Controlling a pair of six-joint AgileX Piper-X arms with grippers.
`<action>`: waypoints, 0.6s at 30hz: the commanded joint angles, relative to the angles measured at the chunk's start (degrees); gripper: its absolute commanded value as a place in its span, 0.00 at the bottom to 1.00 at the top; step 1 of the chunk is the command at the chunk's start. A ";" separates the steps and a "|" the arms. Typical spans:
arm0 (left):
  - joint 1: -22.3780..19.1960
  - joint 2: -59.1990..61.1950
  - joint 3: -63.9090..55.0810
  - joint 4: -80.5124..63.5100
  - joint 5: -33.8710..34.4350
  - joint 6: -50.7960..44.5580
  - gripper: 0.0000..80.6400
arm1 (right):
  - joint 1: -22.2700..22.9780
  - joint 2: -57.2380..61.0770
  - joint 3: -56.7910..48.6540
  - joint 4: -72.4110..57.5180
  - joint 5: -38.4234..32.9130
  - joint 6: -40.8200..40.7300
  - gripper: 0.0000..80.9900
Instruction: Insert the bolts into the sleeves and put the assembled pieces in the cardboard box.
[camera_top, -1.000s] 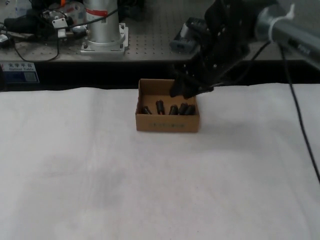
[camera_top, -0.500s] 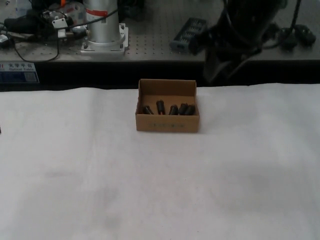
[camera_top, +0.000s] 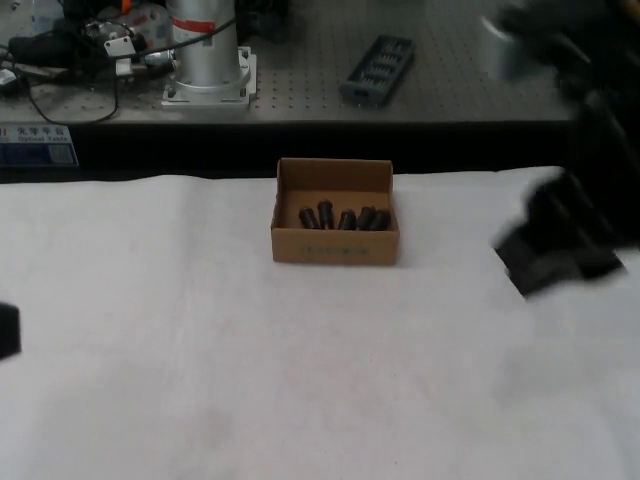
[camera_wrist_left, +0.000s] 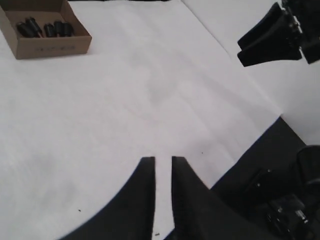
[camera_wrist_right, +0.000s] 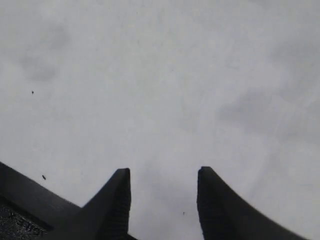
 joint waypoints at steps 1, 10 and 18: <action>-1.98 -0.85 4.13 0.18 0.36 1.03 0.11 | 0.90 -9.35 10.00 -5.36 0.67 4.52 0.39; -4.91 -1.11 25.29 -9.75 1.04 -9.62 0.11 | 0.89 -37.58 37.06 -20.42 4.54 14.07 0.39; -4.91 -1.11 38.53 -32.48 1.15 -29.58 0.11 | 0.89 -52.01 55.69 -29.29 6.70 23.59 0.39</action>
